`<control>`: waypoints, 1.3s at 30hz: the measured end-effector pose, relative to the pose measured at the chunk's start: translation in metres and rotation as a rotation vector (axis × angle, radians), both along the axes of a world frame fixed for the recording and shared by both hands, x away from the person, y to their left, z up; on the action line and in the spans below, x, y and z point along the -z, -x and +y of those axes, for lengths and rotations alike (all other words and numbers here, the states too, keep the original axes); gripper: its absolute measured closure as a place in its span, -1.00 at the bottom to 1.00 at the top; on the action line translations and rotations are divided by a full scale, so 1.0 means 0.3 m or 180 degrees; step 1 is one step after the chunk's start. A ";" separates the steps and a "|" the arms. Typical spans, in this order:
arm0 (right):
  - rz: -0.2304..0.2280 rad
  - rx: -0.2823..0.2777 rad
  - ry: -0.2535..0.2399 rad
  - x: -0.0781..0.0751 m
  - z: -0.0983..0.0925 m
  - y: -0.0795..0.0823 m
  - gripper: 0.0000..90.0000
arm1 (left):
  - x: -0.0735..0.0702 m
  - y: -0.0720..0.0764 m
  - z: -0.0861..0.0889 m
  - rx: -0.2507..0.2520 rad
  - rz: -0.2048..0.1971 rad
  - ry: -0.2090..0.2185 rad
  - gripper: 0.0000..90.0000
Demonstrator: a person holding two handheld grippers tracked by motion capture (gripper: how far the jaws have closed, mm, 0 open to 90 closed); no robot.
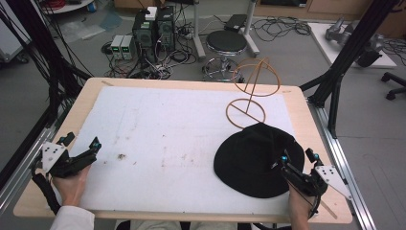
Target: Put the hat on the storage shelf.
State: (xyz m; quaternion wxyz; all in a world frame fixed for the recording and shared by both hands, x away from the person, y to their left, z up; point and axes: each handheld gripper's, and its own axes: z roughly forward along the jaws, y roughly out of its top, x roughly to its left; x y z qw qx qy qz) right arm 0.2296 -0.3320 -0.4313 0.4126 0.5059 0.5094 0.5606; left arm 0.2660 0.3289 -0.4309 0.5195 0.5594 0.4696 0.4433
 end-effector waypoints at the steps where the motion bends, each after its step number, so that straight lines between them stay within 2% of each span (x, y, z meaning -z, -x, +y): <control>1: 0.0000 0.0000 -0.0003 0.000 0.001 0.000 -0.73 | 0.000 0.000 0.000 0.0000 0.0000 0.0000 -0.65; 5: 0.0011 -0.0006 0.0008 0.000 0.002 0.000 -0.73 | 0.000 0.002 -0.001 0.0012 -0.0009 0.0001 -0.65; 11: 0.0010 0.0007 -0.0012 0.001 -0.001 0.001 -0.73 | 0.009 -0.009 0.008 0.0116 0.0079 0.0188 -0.64; 18: 0.0017 0.0023 -0.0036 0.002 -0.006 0.002 -0.73 | 0.010 -0.009 0.013 0.0111 0.0069 0.0257 -0.64; 22: 0.0031 0.0015 -0.0035 0.002 -0.005 0.001 -0.73 | 0.010 -0.010 0.010 0.0185 0.0074 0.0243 -0.61; 33: 0.0059 -0.0022 -0.0061 -0.002 -0.002 0.005 -0.73 | 0.010 -0.013 0.001 0.0242 0.0093 0.0232 -0.61; 39: 0.0093 -0.0147 -0.0046 -0.023 0.017 0.008 -0.73 | 0.011 -0.016 0.002 0.0265 0.0099 0.0254 -0.61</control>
